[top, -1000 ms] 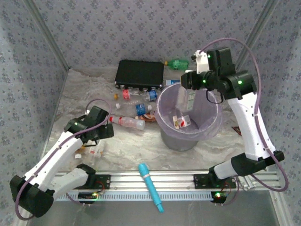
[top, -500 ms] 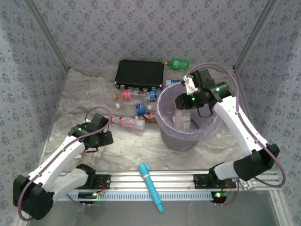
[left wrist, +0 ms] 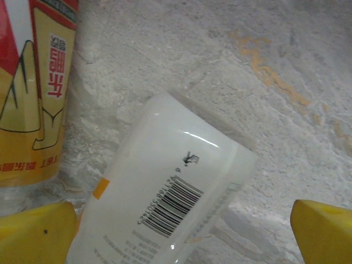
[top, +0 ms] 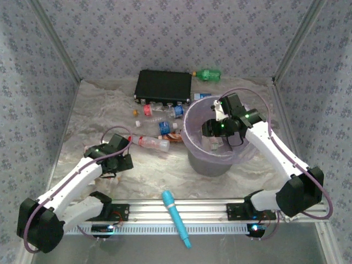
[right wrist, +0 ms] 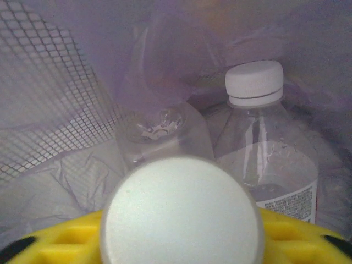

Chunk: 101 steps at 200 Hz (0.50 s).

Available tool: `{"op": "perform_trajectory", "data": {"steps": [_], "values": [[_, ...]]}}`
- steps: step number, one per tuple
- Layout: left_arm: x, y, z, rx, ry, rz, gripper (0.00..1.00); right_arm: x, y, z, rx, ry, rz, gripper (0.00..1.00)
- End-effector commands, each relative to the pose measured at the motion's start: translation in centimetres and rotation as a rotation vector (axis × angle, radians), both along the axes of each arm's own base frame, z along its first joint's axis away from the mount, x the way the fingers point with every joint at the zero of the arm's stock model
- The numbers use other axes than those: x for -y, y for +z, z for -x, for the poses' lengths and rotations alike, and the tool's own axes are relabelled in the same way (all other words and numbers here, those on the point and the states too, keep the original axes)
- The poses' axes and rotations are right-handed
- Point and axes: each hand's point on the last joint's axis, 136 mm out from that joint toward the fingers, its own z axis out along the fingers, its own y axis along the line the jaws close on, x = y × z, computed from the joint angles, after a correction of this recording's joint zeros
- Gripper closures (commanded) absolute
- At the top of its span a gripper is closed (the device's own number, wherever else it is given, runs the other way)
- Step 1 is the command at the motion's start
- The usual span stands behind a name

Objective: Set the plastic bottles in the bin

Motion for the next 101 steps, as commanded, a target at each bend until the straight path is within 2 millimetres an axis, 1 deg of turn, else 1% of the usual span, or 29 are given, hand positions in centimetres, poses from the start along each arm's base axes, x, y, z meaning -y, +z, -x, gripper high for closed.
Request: {"op": "perform_trajectory", "data": {"steps": [1, 31, 46, 67, 101], "values": [[-1.3, 0.1, 0.0, 0.014, 0.048, -0.061, 0.00, -0.6, 1.1, 0.1, 0.031, -0.004, -0.040, 0.40], [-1.4, -0.5, 0.2, 0.017, 0.066, -0.052, 0.00, -0.1, 1.3, 0.3, 0.036, -0.005, -0.010, 0.32], [-1.4, -0.9, 0.4, 0.013, 0.072, -0.049, 0.00, 0.0, 1.8, 0.5, 0.046, -0.001, -0.014, 0.28], [-1.3, -1.3, 0.5, 0.010, 0.074, -0.039, 0.00, 0.2, 3.5, 0.8, 0.076, 0.000, -0.025, 0.26], [-1.1, -1.7, 0.4, 0.012, 0.073, -0.028, 0.02, 0.6, 7.3, 1.4, 0.156, 0.006, -0.044, 0.26]]}}
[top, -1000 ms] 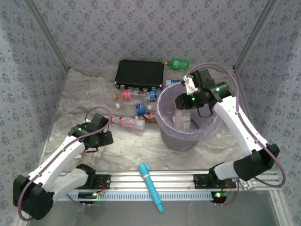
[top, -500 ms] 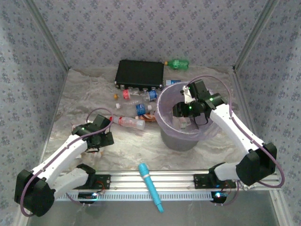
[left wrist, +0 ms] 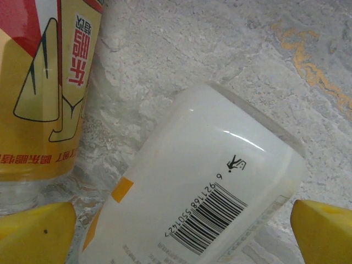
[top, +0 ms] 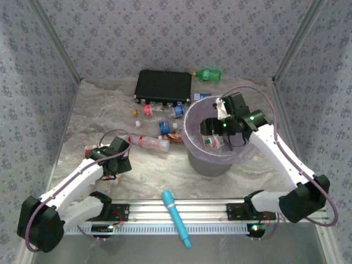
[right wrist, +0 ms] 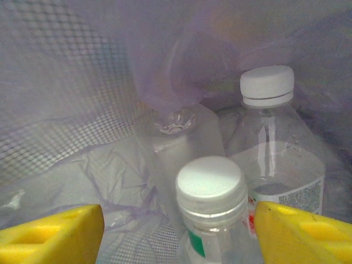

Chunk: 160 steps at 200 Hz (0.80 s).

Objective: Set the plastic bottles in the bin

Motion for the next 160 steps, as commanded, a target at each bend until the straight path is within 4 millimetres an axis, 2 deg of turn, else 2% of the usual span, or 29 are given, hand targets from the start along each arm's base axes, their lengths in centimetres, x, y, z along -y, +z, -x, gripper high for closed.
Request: {"op": "perform_trajectory", "data": {"steps": [1, 23, 56, 95, 120, 139, 156, 160], "values": [[-0.1, -0.3, -0.1, 0.014, 0.019, 0.009, 0.02, 0.6, 3.9, 0.8, 0.088, 0.006, -0.013, 0.26], [0.3, -0.7, -0.5, 0.020, 0.015, 0.023, 0.06, 1.0, 6.4, 0.8, 0.180, 0.005, -0.051, 0.26], [1.0, -0.7, -1.9, 0.037, -0.021, 0.020, 0.14, 1.4, 8.9, 0.5, 0.263, -0.018, -0.162, 0.26], [2.7, -0.8, -4.1, 0.066, -0.040, 0.063, 0.21, 2.1, 9.8, 0.2, 0.294, -0.041, -0.171, 0.26], [4.8, 0.0, -6.4, 0.140, -0.068, 0.128, 0.21, 2.4, 9.4, 0.2, 0.287, -0.052, -0.164, 0.26], [5.8, 1.3, -7.2, 0.169, -0.115, 0.117, 0.19, 2.6, 9.3, 0.3, 0.283, -0.059, -0.156, 0.26], [5.4, 2.3, -7.0, 0.158, -0.142, 0.044, 0.06, 2.9, 9.2, 0.2, 0.284, -0.068, -0.149, 0.26], [5.0, 2.2, -6.4, 0.130, -0.143, 0.021, 0.04, 2.9, 9.2, 0.2, 0.282, -0.068, -0.149, 0.25]]}}
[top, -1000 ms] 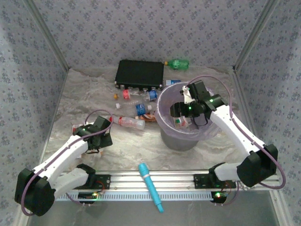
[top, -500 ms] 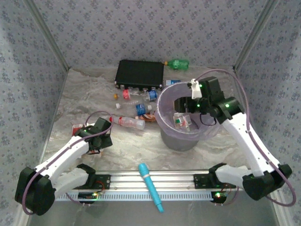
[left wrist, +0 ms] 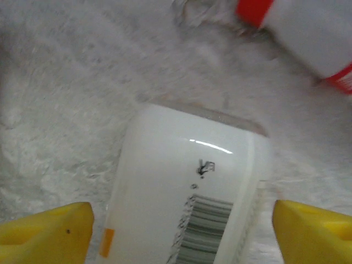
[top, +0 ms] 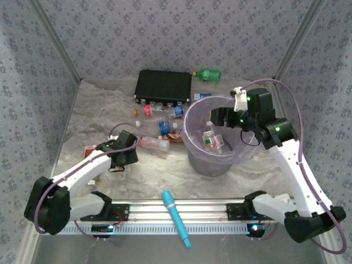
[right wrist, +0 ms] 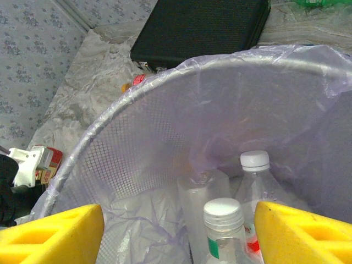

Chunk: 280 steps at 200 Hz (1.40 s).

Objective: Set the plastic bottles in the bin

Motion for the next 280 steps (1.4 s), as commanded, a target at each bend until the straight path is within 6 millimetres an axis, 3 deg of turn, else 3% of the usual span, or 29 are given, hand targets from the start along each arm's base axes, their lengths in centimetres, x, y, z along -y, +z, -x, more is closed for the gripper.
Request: {"op": "perform_trajectory", "data": {"steps": [1, 45, 105, 135, 176, 198, 245, 280], "values": [[0.2, 2.1, -0.5, 0.020, -0.041, -0.059, 0.04, 0.4, -0.1, 0.2, -0.003, -0.011, -0.004, 0.26], [-0.8, 0.2, 2.7, -0.081, -0.014, -0.042, 0.00, 0.4, -0.8, -0.2, -0.020, -0.014, 0.001, 0.25], [1.6, -2.3, 6.5, -0.175, -0.029, 0.084, 0.00, 0.6, -1.1, -0.6, -0.026, -0.024, 0.006, 0.24], [2.1, -2.9, 7.1, -0.177, 0.001, 0.131, 0.01, 0.6, -1.2, -0.7, -0.032, -0.027, 0.012, 0.24], [2.6, -3.2, 7.2, -0.181, 0.007, 0.157, 0.13, 0.4, -0.9, -0.8, -0.032, -0.021, 0.004, 0.24], [3.0, -2.8, 7.1, -0.176, -0.008, 0.152, 0.23, 0.4, -0.4, -0.8, -0.024, -0.021, 0.001, 0.25], [3.5, -0.5, 5.9, -0.114, -0.056, 0.152, 0.33, 0.1, 0.5, -0.5, -0.012, -0.011, -0.012, 0.24], [4.7, 3.3, 3.6, 0.026, -0.136, 0.193, 0.37, -1.8, 2.7, -0.1, 0.004, 0.064, -0.050, 0.22]]}}
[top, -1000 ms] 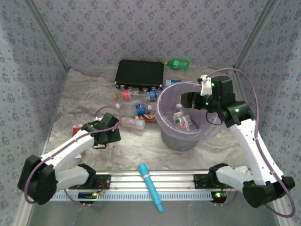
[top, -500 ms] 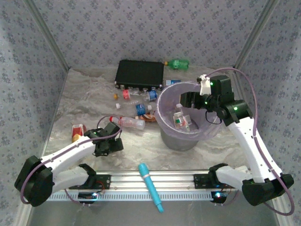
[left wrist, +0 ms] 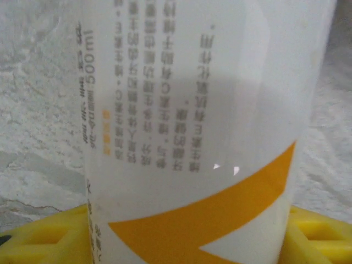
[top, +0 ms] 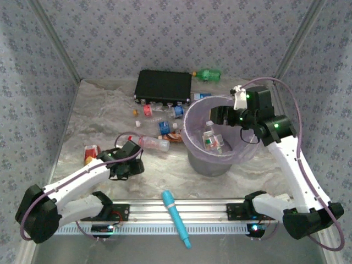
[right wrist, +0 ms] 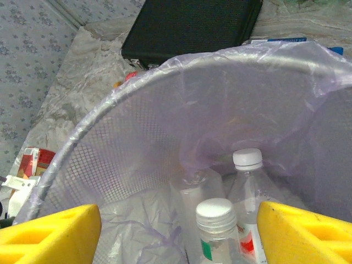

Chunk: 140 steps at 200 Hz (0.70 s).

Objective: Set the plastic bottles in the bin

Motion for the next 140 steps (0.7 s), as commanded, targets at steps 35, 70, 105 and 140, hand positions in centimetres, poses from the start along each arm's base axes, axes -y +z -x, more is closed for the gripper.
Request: {"op": "perform_trajectory", "data": {"steps": [35, 70, 105, 140], "values": [[1.8, 9.9, -5.8, 0.339, -0.067, 0.133, 0.42, -4.1, 4.7, -0.1, 0.083, 0.104, -0.028, 0.22], [4.1, 15.7, -9.0, 0.538, -0.138, 0.286, 0.52, -8.7, 7.3, -0.3, 0.123, 0.212, -0.061, 0.22], [8.6, 21.4, -10.0, 0.710, -0.331, 0.477, 0.55, -15.2, 8.0, 1.2, 0.080, 0.422, -0.120, 0.22], [11.3, 25.2, -9.3, 0.817, -0.479, 0.625, 0.59, -18.3, 6.6, 1.4, 0.028, 0.492, -0.127, 0.19]]}}
